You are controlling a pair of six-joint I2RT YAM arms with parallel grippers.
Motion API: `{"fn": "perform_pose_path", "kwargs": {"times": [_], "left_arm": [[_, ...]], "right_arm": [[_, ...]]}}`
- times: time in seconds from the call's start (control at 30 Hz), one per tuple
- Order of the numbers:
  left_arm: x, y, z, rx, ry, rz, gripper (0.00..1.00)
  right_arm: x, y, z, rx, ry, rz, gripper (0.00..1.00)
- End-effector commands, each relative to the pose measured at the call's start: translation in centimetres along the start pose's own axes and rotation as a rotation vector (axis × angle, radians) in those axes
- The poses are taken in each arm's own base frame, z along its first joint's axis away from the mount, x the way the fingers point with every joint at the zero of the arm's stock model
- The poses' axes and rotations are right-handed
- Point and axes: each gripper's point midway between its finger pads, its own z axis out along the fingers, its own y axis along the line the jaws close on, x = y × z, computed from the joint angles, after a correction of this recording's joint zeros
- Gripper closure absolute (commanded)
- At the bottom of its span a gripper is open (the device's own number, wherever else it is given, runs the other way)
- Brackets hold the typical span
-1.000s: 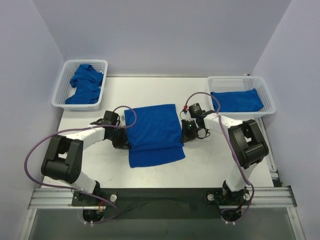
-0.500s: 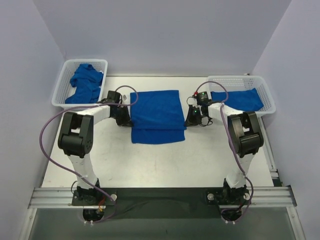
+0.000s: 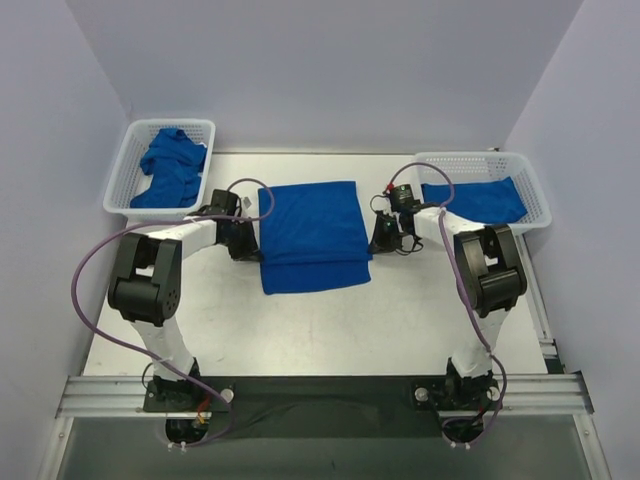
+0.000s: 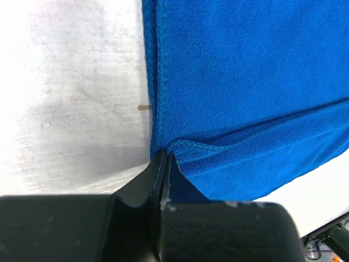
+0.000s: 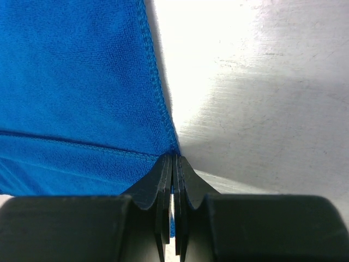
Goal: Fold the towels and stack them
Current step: Fold the towel
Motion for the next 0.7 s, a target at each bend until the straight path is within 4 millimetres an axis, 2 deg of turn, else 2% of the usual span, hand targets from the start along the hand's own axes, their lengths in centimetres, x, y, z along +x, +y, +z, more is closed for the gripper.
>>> {"fn": "perform_pose_path", "kwargs": {"times": [0.0,0.03,0.1,0.17,0.2,0.3,0.43,0.57,0.67], "left_arm": [[-2.1,-0.1,-0.7,-0.013,-0.054,0.057,1.0],[-3.6,-1.0,-1.2,0.002,-0.087,0.071,1.0],[-4.9,-1.6,-2.0,0.002,-0.115,0.087,1.0],[-7.6,-3.2,-3.9,0.018,-0.186,0.114,1.0],[-7.6,-3.2,-4.1,0.017,-0.187,0.112,1.0],[-9.9,-4.3,-7.2,0.028,-0.266,0.119,1.0],[-10.2,-5.1,-9.7,0.048,-0.31,0.111,1.0],[-9.6,-5.8,-11.8,0.078,-0.336,0.107,1.0],[-7.6,-5.2,-11.1,0.087,-0.304,0.091,1.0]], "right_arm": [[-1.9,0.3,-2.0,0.029,-0.058,-0.022,1.0],[-2.3,0.5,-2.3,0.026,-0.066,-0.028,1.0],[-3.8,1.1,-3.3,0.023,-0.101,-0.045,1.0],[-5.6,2.0,-5.0,0.018,-0.149,-0.075,1.0],[-5.9,2.1,-5.2,0.021,-0.154,-0.082,1.0],[-7.8,3.4,-8.0,0.005,-0.221,-0.115,1.0],[-8.0,4.5,-10.1,-0.023,-0.253,-0.124,1.0],[-7.4,5.4,-11.7,-0.047,-0.276,-0.141,1.0],[-5.4,4.9,-11.0,-0.035,-0.237,-0.152,1.0]]}}
